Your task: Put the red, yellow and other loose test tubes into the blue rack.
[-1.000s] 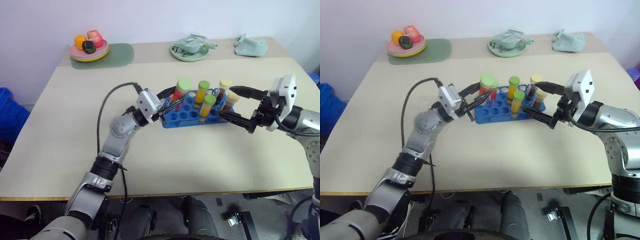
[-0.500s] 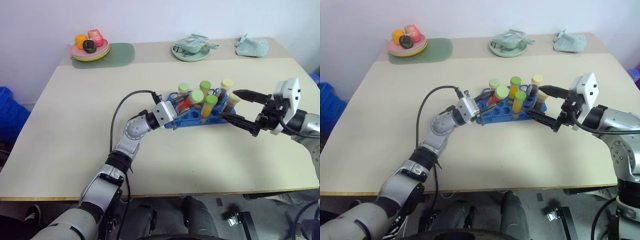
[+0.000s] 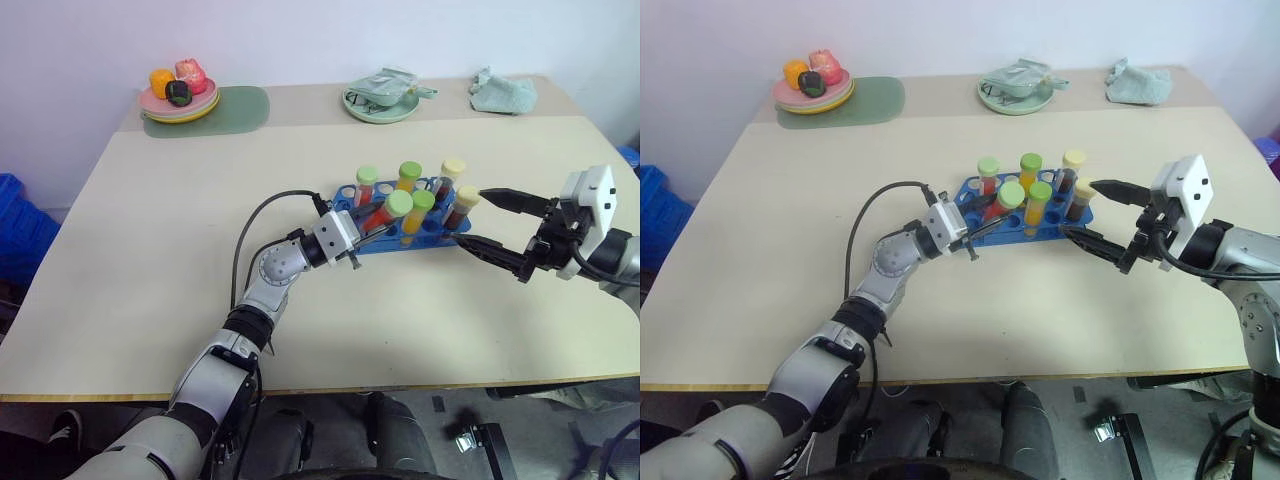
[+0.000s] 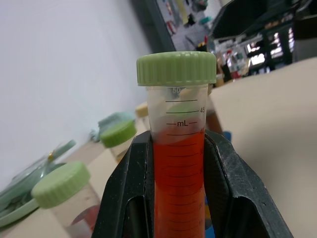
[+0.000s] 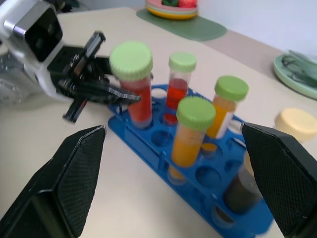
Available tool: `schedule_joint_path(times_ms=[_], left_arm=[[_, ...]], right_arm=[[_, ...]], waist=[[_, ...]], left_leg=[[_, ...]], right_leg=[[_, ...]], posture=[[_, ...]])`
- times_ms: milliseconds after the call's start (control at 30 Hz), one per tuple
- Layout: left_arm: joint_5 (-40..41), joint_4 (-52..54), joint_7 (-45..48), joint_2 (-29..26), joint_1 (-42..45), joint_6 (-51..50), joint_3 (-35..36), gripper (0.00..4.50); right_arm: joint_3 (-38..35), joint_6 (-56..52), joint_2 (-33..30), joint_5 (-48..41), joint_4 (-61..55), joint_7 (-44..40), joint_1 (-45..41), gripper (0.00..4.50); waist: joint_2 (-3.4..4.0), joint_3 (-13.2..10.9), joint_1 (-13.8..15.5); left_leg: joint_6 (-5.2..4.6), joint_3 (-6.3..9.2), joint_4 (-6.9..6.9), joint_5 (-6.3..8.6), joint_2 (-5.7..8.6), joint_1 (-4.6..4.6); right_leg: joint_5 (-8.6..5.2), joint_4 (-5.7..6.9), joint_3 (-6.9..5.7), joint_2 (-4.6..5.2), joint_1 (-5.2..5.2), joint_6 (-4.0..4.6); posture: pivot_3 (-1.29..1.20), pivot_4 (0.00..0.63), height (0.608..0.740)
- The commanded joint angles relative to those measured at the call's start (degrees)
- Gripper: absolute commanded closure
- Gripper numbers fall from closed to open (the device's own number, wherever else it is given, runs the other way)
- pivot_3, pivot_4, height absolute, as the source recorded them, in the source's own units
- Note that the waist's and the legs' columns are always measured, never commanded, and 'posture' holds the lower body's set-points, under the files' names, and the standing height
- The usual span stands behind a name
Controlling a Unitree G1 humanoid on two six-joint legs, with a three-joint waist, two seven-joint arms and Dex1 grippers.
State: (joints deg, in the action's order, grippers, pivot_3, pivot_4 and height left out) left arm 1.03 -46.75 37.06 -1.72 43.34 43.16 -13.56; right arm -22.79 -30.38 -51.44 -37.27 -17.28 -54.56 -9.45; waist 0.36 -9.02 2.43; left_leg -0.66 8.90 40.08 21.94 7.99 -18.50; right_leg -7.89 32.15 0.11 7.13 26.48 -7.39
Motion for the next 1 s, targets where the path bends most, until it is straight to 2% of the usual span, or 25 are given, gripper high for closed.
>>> schedule_joint_path(times_ms=[33,500,1000], left_arm=[[0.11,0.01,-1.08,0.79,1.14,0.63,1.43,3.76],[0.9,0.3,2.03,2.72,-0.86,-0.48,1.32,3.76],[9.32,4.72,2.06,4.3,-2.02,-13.16,7.98,3.76]], right_arm=[[-2.46,0.61,-1.23,-0.53,-1.72,-0.22,-0.03,0.0],[-2.01,1.05,-1.02,0.02,-2.22,0.29,-0.13,0.0],[-1.25,2.19,-0.84,1.45,-1.31,0.32,-0.57,0.0]], waist=[[0.0,0.0,-0.03],[0.0,0.0,0.03],[0.0,0.0,-0.07]], left_leg=[[0.0,0.0,-0.01,0.0,-0.01,0.0],[0.0,0.0,0.0,0.0,-0.02,0.01],[-0.01,0.0,0.01,0.0,-0.03,0.04]], right_leg=[[0.0,0.0,0.0,0.0,0.0,0.0],[0.0,0.0,0.0,-0.02,0.0,0.0],[0.01,0.02,0.0,-0.02,-0.02,0.01]], posture=[[0.0,0.15,0.74],[0.0,0.15,0.74],[0.0,0.15,0.74]])
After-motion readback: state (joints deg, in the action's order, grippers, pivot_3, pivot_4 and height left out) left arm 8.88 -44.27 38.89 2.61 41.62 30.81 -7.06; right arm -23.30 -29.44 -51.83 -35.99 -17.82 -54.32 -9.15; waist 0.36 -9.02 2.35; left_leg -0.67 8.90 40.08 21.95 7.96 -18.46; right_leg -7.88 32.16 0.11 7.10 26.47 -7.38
